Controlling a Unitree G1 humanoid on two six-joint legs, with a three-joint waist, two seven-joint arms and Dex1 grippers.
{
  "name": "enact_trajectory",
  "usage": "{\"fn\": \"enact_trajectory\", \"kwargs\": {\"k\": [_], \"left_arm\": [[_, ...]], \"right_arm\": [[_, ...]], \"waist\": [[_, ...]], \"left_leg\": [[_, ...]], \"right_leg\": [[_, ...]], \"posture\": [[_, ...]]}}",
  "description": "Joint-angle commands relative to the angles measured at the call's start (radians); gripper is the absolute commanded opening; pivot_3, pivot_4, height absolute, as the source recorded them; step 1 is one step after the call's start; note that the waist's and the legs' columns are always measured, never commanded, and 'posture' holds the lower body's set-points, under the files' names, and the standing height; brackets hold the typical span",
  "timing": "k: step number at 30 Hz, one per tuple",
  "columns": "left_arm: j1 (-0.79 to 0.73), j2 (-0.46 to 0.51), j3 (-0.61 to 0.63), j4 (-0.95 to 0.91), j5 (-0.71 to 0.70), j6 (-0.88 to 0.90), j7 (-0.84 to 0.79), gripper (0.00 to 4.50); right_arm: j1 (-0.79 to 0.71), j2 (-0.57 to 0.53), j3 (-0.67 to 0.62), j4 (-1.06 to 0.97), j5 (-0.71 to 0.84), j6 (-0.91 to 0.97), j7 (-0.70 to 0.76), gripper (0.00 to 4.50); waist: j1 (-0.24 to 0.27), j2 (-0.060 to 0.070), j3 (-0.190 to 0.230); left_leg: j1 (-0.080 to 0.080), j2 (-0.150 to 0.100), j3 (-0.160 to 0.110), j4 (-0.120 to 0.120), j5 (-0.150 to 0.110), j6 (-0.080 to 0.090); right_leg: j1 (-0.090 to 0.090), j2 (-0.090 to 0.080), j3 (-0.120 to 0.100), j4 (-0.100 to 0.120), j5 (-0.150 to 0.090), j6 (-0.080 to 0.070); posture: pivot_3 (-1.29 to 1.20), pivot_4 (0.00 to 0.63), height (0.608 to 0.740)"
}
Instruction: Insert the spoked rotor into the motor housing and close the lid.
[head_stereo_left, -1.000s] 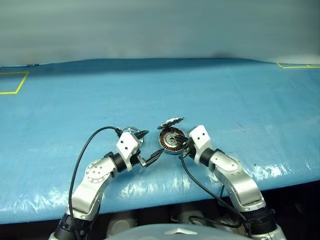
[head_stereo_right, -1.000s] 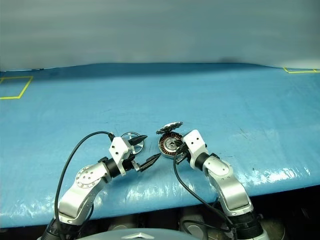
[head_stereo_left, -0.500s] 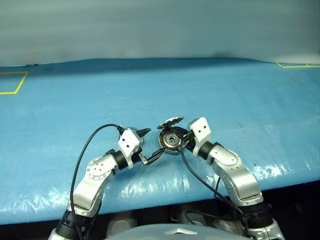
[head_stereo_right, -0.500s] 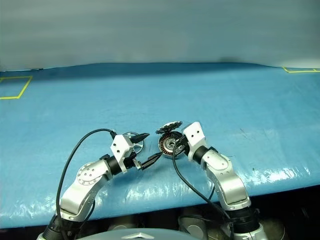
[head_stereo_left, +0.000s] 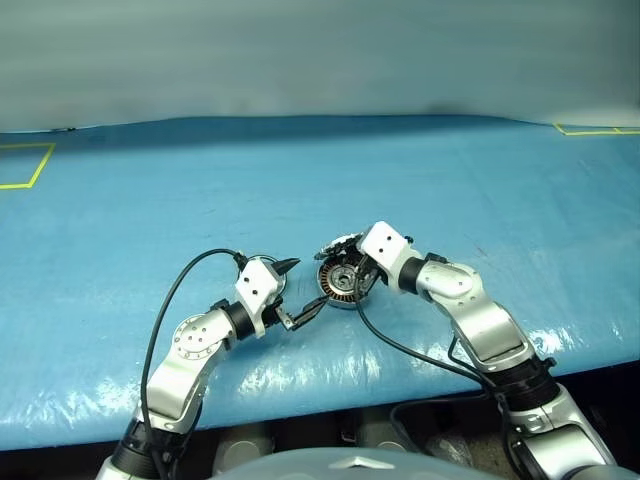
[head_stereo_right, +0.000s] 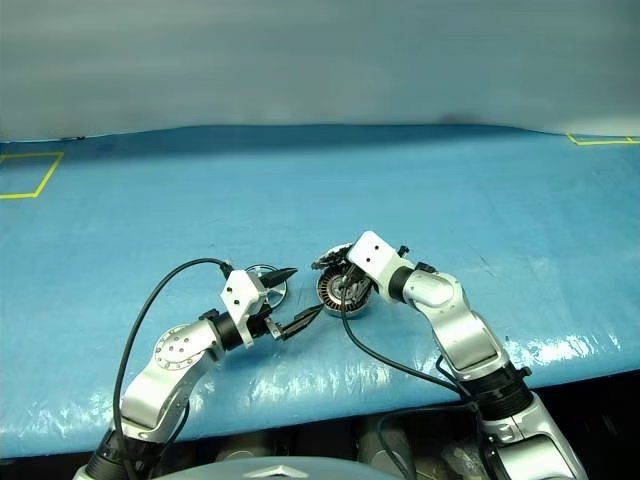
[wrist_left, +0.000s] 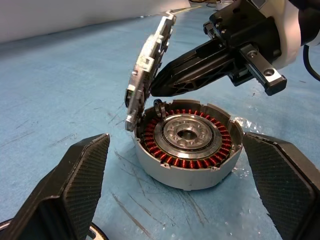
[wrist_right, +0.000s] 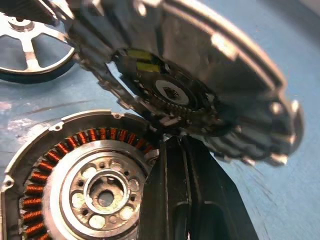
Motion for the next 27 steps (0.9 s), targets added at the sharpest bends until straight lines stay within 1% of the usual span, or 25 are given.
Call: {"fn": "enact_trajectory", "kwargs": {"k": [1,11,17,22,27], "left_arm": [[0.003,-0.009,0.005,-0.01,-0.004,-0.022,0.005,4.5],[0.014,-0.006,0.004,-0.016,0.0,-0.02,0.014,4.5],[0.017,0.0,0.004,-0.016,0.0,-0.024,0.011,4.5],[0.017,0.003,0.003,-0.018,-0.002,-0.024,0.006,4.5],[0.014,-0.002,0.009,-0.022,-0.014,-0.018,0.005,4.5]], "right_arm": [[-0.03,-0.008,0.018,-0.011,-0.015,-0.005,0.029,0.05],[-0.036,-0.037,0.051,0.015,-0.054,-0.027,0.084,0.05],[-0.021,-0.023,0.031,-0.025,-0.007,-0.06,0.127,0.05],[-0.027,-0.025,0.046,-0.022,-0.036,-0.065,0.123,0.05],[-0.04,-0.025,0.046,-0.064,-0.004,-0.065,0.168,0.05]], "waist": [[0.0,0.0,0.0],[0.0,0.0,0.0],[0.0,0.0,0.0],[0.0,0.0,0.0],[0.0,0.0,0.0]], "left_leg": [[0.0,0.0,0.0,0.0,0.0,0.0],[0.0,0.0,0.0,0.0,0.0,0.0],[0.0,0.0,0.0,0.0,0.0,0.0],[0.0,0.0,0.0,0.0,0.0,0.0],[0.0,0.0,0.0,0.0,0.0,0.0]], "right_leg": [[0.0,0.0,0.0,0.0,0.0,0.0],[0.0,0.0,0.0,0.0,0.0,0.0],[0.0,0.0,0.0,0.0,0.0,0.0],[0.0,0.0,0.0,0.0,0.0,0.0],[0.0,0.0,0.0,0.0,0.0,0.0]], "posture": [[0.0,0.15,0.74],[0.0,0.15,0.74],[0.0,0.15,0.74],[0.0,0.15,0.74],[0.0,0.15,0.74]]}}
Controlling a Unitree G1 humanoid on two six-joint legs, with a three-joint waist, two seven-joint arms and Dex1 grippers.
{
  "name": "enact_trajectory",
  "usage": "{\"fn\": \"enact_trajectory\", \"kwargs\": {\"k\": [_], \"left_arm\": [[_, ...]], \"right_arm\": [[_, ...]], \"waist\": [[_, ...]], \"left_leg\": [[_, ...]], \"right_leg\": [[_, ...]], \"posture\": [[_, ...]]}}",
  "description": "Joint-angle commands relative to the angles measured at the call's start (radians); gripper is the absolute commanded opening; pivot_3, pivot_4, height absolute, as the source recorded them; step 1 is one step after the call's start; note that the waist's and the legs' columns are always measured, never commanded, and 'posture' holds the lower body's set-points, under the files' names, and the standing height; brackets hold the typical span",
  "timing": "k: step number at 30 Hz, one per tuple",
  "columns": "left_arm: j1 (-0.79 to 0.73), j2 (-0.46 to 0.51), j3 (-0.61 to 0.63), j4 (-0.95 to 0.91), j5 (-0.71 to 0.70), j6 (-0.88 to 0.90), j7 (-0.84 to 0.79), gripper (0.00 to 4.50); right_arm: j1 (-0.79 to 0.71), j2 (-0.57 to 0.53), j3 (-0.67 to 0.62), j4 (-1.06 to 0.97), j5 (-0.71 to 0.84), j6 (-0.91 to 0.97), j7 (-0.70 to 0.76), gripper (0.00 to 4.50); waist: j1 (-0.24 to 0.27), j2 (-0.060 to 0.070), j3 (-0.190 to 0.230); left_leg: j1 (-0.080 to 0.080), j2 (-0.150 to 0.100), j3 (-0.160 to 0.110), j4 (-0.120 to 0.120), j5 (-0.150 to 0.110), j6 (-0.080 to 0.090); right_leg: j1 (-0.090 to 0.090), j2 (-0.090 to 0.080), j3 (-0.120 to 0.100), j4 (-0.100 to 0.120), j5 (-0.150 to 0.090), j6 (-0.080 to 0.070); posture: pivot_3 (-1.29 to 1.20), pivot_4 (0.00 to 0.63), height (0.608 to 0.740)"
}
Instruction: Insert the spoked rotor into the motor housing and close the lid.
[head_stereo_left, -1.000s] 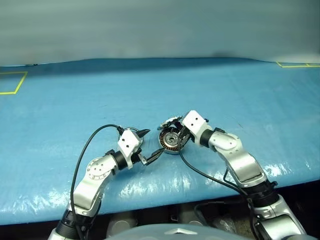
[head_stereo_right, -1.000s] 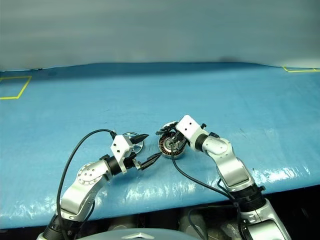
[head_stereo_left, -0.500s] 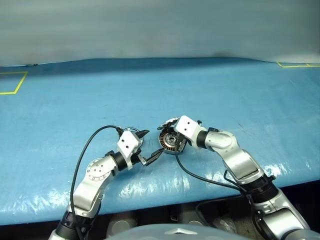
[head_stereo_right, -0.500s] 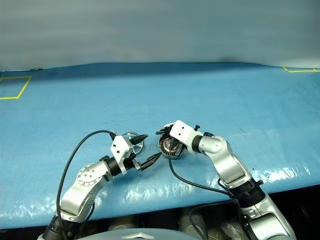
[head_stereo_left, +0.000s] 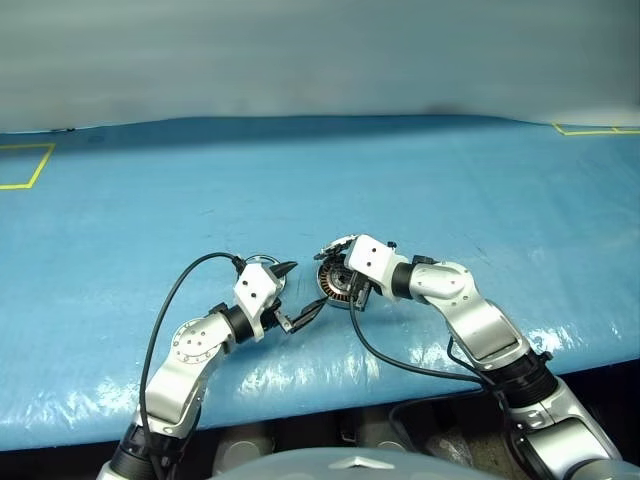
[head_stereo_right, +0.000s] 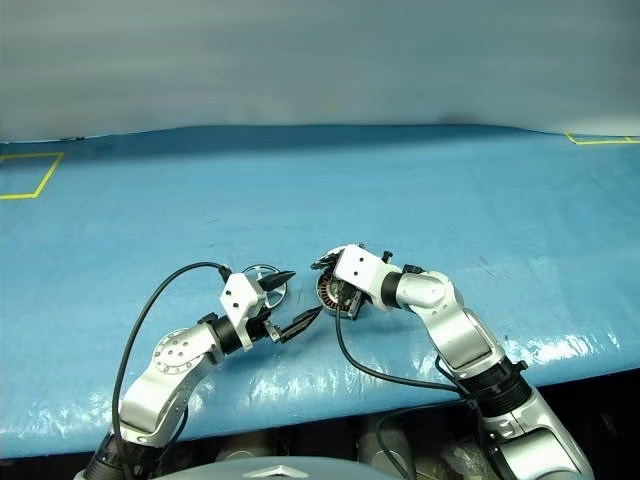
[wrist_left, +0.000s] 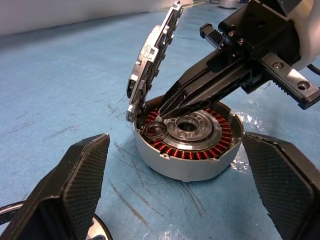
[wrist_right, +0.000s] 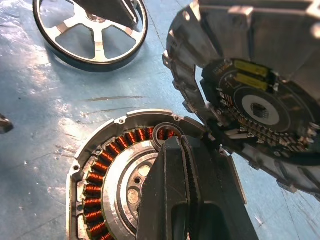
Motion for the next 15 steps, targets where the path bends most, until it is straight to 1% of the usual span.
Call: {"fn": "enact_trajectory", "kwargs": {"k": [1,4,7,11,15], "left_arm": [[-0.006,-0.005,0.013,-0.023,-0.017,-0.016,-0.004,4.5],[-0.021,0.003,0.06,-0.015,-0.031,-0.01,0.004,4.5],[-0.036,0.04,0.099,0.001,-0.024,-0.015,-0.007,4.5],[-0.043,0.065,0.115,0.01,-0.024,-0.018,-0.02,4.5],[-0.044,0.066,0.111,0.008,-0.023,-0.018,-0.026,4.5]], "right_arm": [[-0.021,-0.001,-0.006,-0.067,0.021,-0.017,0.031,0.05],[-0.029,0.005,0.009,-0.068,0.002,-0.024,0.029,0.05],[-0.048,0.009,0.031,-0.043,-0.035,-0.038,0.02,0.05],[-0.081,0.005,0.058,0.006,-0.096,-0.055,0.005,0.05],[-0.116,-0.002,0.081,0.038,-0.116,-0.049,0.038,0.05]], "waist": [[0.0,0.0,0.0],[0.0,0.0,0.0],[-0.001,0.0,0.0],[-0.001,0.0,0.0],[0.0,0.0,0.0]], "left_leg": [[0.0,0.0,0.0,0.0,0.0,0.0],[0.0,0.0,0.0,0.0,0.0,0.0],[0.0,0.0,0.0,0.0,0.0,0.0],[0.0,0.0,0.0,0.0,0.0,0.0],[0.0,-0.001,0.0,0.0,0.0,0.0]], "right_leg": [[0.0,0.0,0.0,0.0,0.0,0.0],[0.0,0.0,0.0,0.0,0.0,0.0],[0.0,0.0,0.0,0.0,0.0,0.0],[0.0,0.0,0.0,0.0,0.0,0.0],[0.0,-0.001,0.0,0.0,0.0,0.0]], "posture": [[0.0,0.15,0.74],[0.0,0.15,0.74],[0.0,0.15,0.74],[0.0,0.15,0.74],[0.0,0.15,0.74]]}}
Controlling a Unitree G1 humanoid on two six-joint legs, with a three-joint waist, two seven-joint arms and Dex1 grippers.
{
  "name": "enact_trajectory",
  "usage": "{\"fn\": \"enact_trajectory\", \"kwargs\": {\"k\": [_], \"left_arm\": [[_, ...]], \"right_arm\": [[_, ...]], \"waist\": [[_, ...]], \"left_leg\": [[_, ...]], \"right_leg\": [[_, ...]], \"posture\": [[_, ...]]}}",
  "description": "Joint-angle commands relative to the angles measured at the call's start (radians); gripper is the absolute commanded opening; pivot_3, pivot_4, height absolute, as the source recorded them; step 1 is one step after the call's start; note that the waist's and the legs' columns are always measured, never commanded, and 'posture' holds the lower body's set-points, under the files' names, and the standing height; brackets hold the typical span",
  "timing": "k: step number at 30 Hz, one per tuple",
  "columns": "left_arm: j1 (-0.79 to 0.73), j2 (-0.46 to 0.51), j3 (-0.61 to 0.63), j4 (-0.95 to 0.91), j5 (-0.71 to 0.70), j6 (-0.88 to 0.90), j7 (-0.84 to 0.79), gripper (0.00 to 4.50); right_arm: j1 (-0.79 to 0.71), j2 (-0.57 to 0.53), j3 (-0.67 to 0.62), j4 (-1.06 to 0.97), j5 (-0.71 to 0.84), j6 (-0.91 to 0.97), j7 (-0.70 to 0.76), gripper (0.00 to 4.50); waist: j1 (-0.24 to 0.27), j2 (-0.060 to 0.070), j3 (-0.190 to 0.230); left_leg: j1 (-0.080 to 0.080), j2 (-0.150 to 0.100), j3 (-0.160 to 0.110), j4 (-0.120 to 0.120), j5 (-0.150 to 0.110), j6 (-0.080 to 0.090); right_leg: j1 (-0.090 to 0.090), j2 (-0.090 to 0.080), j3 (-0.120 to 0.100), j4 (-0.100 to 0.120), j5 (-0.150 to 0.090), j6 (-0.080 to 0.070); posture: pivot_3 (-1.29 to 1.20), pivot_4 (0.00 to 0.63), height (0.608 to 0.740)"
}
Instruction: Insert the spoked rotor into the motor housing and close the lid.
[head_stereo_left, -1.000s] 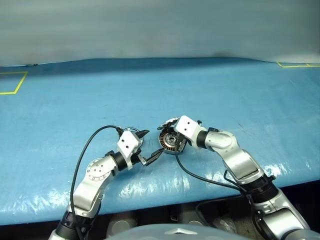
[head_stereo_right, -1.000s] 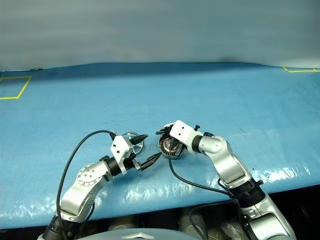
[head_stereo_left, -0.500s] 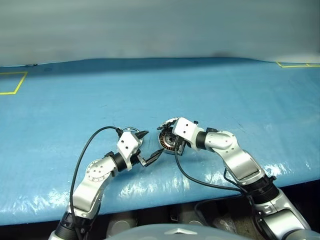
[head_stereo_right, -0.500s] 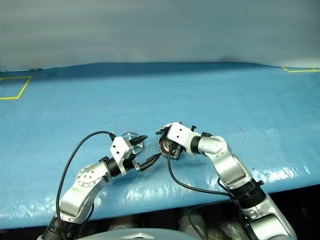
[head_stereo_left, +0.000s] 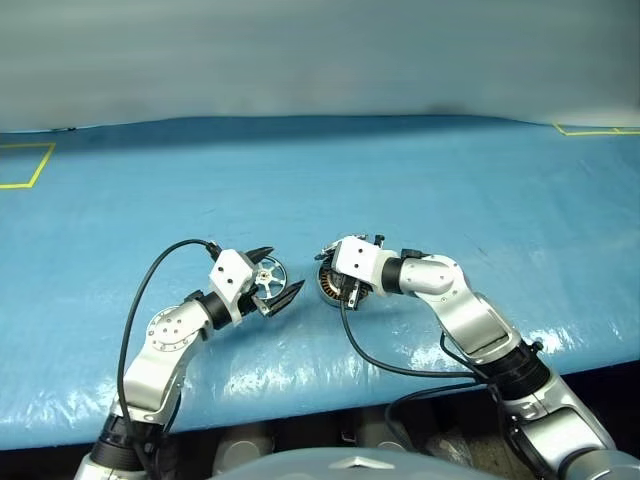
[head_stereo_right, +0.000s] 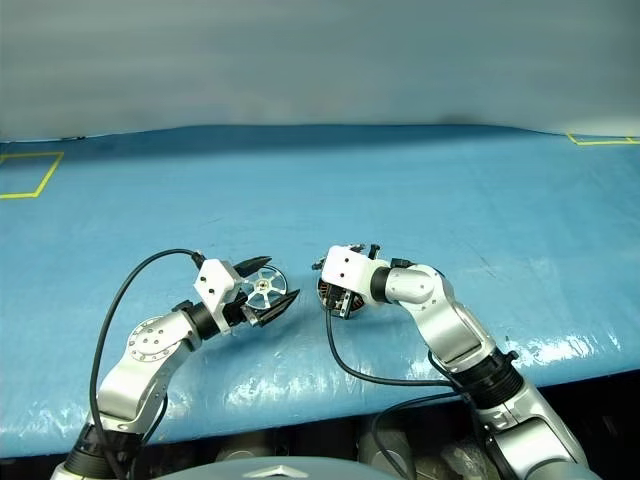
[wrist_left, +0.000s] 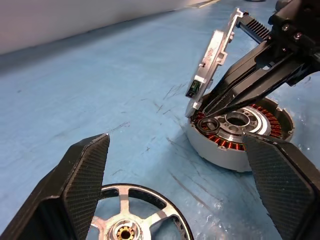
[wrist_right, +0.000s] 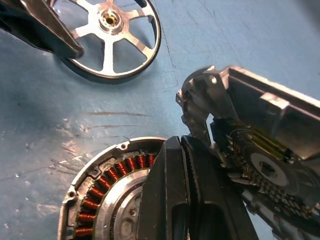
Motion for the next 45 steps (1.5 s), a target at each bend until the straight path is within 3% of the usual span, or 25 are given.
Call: {"fn": "enact_trajectory", "kwargs": {"k": [1,36,45], "left_arm": [[-0.009,0.001,0.003,-0.008,-0.006,-0.017,-0.01,4.5],[-0.007,-0.035,-0.053,-0.008,0.007,-0.017,-0.014,4.5],[0.001,-0.028,-0.048,-0.021,0.007,-0.01,-0.014,4.5]], "right_arm": [[-0.035,-0.015,0.015,0.004,-0.029,-0.025,0.027,0.05],[0.035,-0.171,0.031,-0.084,-0.072,0.042,0.189,0.05],[0.076,-0.331,-0.05,-0.16,-0.011,0.033,0.292,0.05]], "waist": [[0.0,0.0,0.0],[0.011,0.0,0.0],[0.025,0.0,0.0]], "left_leg": [[0.0,0.0,0.0,0.0,0.0,0.0],[0.001,0.0,-0.001,0.0,0.0,0.0],[0.0,-0.001,-0.001,0.001,-0.001,0.001]], "right_leg": [[0.0,0.0,0.0,0.0,0.0,0.0],[0.001,0.0,-0.001,0.0,0.0,0.0],[0.002,-0.002,-0.002,-0.001,0.0,0.0]], "posture": [[0.0,0.15,0.74],[0.0,0.15,0.74],[0.0,0.15,0.74]]}}
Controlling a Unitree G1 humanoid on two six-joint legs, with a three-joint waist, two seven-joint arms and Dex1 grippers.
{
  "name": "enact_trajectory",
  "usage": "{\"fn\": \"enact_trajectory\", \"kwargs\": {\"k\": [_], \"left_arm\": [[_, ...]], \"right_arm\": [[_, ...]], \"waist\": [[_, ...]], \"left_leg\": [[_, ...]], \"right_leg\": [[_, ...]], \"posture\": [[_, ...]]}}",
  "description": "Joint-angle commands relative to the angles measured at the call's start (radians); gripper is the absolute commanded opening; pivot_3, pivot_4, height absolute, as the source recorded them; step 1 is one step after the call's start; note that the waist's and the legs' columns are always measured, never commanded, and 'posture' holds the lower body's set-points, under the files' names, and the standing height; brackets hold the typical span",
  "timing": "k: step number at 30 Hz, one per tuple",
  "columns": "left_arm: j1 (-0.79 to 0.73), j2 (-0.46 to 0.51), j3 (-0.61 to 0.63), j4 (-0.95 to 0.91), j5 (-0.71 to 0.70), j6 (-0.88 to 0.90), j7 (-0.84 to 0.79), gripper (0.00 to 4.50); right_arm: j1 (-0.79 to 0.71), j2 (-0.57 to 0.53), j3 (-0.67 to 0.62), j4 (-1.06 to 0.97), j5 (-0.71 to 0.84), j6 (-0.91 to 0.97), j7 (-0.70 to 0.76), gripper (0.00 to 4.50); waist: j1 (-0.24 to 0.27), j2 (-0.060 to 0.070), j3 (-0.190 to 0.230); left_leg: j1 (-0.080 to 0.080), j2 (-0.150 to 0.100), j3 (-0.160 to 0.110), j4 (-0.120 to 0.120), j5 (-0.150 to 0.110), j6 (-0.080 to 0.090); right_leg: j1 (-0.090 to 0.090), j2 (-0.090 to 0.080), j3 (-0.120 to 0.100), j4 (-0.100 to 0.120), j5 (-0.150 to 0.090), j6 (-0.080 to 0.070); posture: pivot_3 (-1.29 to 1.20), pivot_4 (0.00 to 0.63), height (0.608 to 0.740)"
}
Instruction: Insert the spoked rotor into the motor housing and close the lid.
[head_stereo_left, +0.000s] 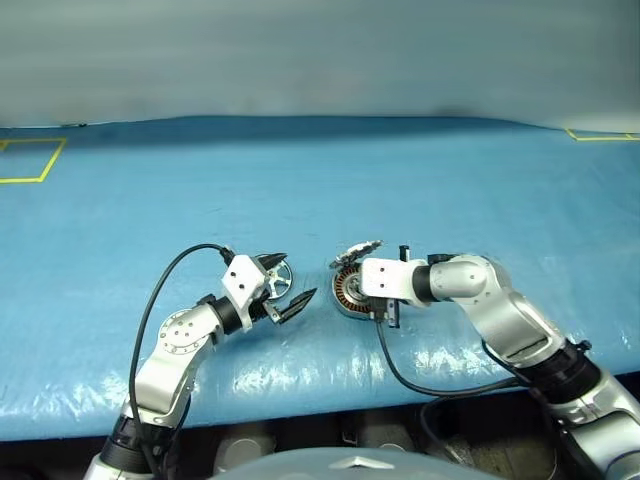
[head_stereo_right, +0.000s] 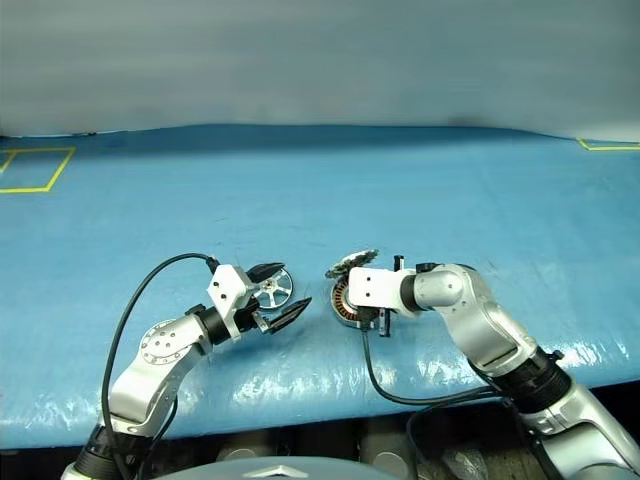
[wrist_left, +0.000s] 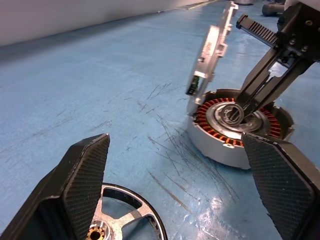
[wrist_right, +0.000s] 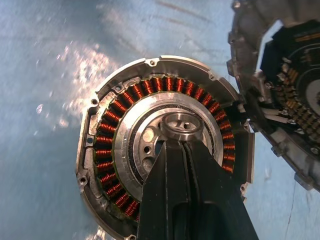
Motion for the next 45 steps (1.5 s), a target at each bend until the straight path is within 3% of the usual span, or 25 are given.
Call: {"fn": "enact_trajectory", "kwargs": {"k": [1,5,16,32,40,45], "left_arm": [[-0.002,-0.001,0.0,-0.021,-0.002,-0.012,-0.001,4.5],[-0.006,-0.001,-0.003,-0.02,-0.003,-0.01,-0.003,4.5],[-0.023,-0.001,-0.016,-0.012,-0.001,-0.01,-0.009,4.5],[-0.022,-0.009,-0.022,-0.013,0.001,-0.014,0.0,4.5],[-0.026,-0.02,-0.029,-0.005,0.004,-0.017,-0.001,4.5],[-0.023,-0.019,-0.032,-0.006,0.007,-0.018,-0.005,4.5]], "right_arm": [[0.02,-0.034,-0.046,-0.032,0.022,0.011,0.025,0.05],[0.034,-0.055,-0.061,-0.03,0.019,-0.001,0.021,0.05],[0.03,0.017,-0.167,-0.04,0.112,0.116,-0.055,0.05],[0.047,-0.009,-0.161,-0.082,0.158,0.104,-0.021,0.05],[0.078,0.088,-0.176,-0.041,0.189,0.109,-0.125,0.05],[0.152,0.064,-0.137,0.014,0.153,0.107,-0.139,0.05]], "waist": [[-0.001,0.0,0.0],[-0.001,0.0,0.0],[-0.002,-0.001,0.001],[-0.002,-0.001,0.001],[-0.003,-0.001,0.001],[0.0,-0.001,0.0]], "left_leg": [[0.0,0.0,0.0,0.0,0.0,0.0],[0.0,0.0,0.0,0.0,0.0,0.0],[0.0,0.0,0.0,0.001,0.0,0.0],[0.0,0.001,0.0,0.001,0.0,0.0],[0.0,0.001,0.0,0.001,0.0,0.0],[0.0,0.0,0.0,0.001,0.0,0.0]], "right_leg": [[0.0,0.0,0.0,0.0,0.0,0.0],[0.0,0.0,0.0,0.0,0.0,0.0],[0.0,0.0,0.0,0.001,0.0,0.0],[0.0,0.001,0.0,0.001,0.0,0.0],[0.0,0.001,0.0,0.001,0.0,0.0],[0.0,0.0,0.0,0.001,0.0,0.0]], "posture": [[0.0,0.15,0.74],[0.0,0.15,0.74],[0.0,0.15,0.74],[0.0,0.15,0.74],[0.0,0.15,0.74],[0.0,0.15,0.74]]}}
